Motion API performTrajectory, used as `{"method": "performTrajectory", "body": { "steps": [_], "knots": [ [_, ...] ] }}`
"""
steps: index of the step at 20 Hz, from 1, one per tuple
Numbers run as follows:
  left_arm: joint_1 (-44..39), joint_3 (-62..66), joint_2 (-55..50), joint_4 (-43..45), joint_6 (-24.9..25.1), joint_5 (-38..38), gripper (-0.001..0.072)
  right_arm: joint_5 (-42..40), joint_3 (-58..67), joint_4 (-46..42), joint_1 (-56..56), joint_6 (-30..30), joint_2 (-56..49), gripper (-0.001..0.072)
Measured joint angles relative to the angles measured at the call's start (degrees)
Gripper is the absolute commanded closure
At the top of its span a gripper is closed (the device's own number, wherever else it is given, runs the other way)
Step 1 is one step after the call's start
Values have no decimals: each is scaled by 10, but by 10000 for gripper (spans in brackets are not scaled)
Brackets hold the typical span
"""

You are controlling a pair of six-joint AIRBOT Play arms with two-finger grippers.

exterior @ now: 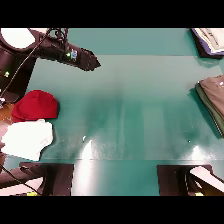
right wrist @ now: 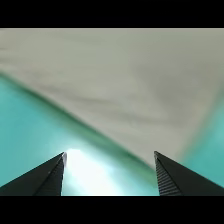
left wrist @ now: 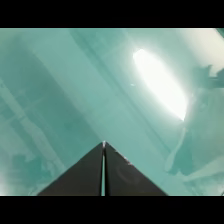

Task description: Fold the shirts.

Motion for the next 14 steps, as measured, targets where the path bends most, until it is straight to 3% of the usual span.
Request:
{"method": "performTrajectory", "body": {
  "steps": [2,6,7,14],
  "knots": [
    [0,0,0,0,1,3,679,-1,-1,50,49,0,2,100],
    [0,0,0,-2,2,4,679,-17,-3,96,187,0,3,629],
    [0,0,0,-2,2,5,679,-23,-3,102,221,0,3,686],
    [0,0,0,-3,3,30,679,-56,-3,114,389,0,3,686]
  ]
}}
